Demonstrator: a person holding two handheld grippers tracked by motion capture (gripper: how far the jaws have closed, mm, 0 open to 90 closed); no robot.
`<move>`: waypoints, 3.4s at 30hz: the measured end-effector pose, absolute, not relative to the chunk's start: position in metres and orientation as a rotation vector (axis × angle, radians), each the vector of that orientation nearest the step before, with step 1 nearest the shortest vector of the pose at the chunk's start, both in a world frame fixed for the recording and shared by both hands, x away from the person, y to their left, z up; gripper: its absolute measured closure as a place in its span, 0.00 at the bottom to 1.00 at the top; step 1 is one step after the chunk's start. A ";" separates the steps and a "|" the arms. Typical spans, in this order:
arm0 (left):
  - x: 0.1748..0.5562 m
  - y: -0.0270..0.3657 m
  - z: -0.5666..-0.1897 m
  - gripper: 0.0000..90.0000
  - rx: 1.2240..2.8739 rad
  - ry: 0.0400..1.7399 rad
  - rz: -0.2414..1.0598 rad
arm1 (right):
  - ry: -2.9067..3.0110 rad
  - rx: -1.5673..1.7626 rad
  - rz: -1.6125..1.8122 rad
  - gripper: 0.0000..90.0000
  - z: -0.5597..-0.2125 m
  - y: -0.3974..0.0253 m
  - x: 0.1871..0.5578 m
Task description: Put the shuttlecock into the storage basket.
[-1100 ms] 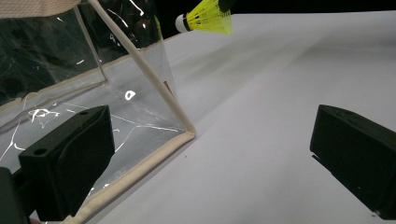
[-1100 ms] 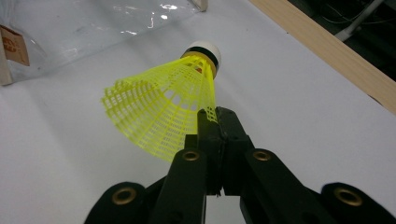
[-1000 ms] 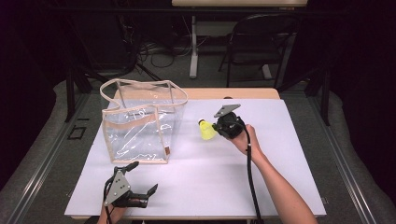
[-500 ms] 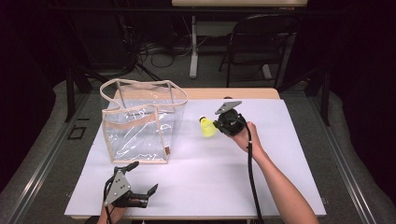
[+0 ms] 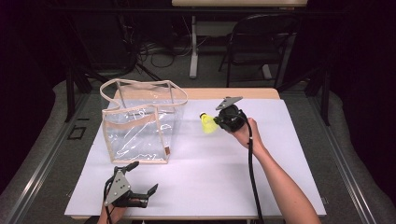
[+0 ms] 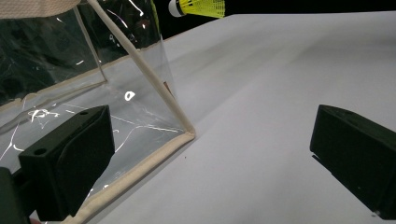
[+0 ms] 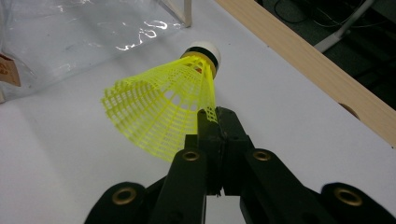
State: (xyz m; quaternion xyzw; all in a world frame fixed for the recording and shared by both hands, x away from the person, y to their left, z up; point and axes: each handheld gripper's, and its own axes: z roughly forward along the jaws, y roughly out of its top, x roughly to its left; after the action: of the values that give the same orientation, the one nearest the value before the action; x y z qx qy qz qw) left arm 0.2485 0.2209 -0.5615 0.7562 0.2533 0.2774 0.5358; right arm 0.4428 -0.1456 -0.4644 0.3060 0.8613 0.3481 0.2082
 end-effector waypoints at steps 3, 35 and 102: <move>0.249 0.221 -0.561 0.00 1.800 0.603 0.661 | 2.396 0.850 0.966 1.00 -0.461 -0.145 0.444; 0.248 0.221 -0.561 0.00 1.798 0.603 0.658 | 2.375 0.825 0.973 1.00 -0.430 -0.140 0.453; 0.248 0.221 -0.561 0.00 1.799 0.603 0.660 | 2.337 0.792 0.993 1.00 -0.379 -0.132 0.456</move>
State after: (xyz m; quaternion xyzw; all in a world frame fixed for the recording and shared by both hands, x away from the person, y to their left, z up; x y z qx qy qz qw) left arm 0.2481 0.2213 -0.5611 0.7556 0.2532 0.2772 0.5368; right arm 0.4561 -0.1323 -0.3793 0.2891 0.8533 0.3626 0.2383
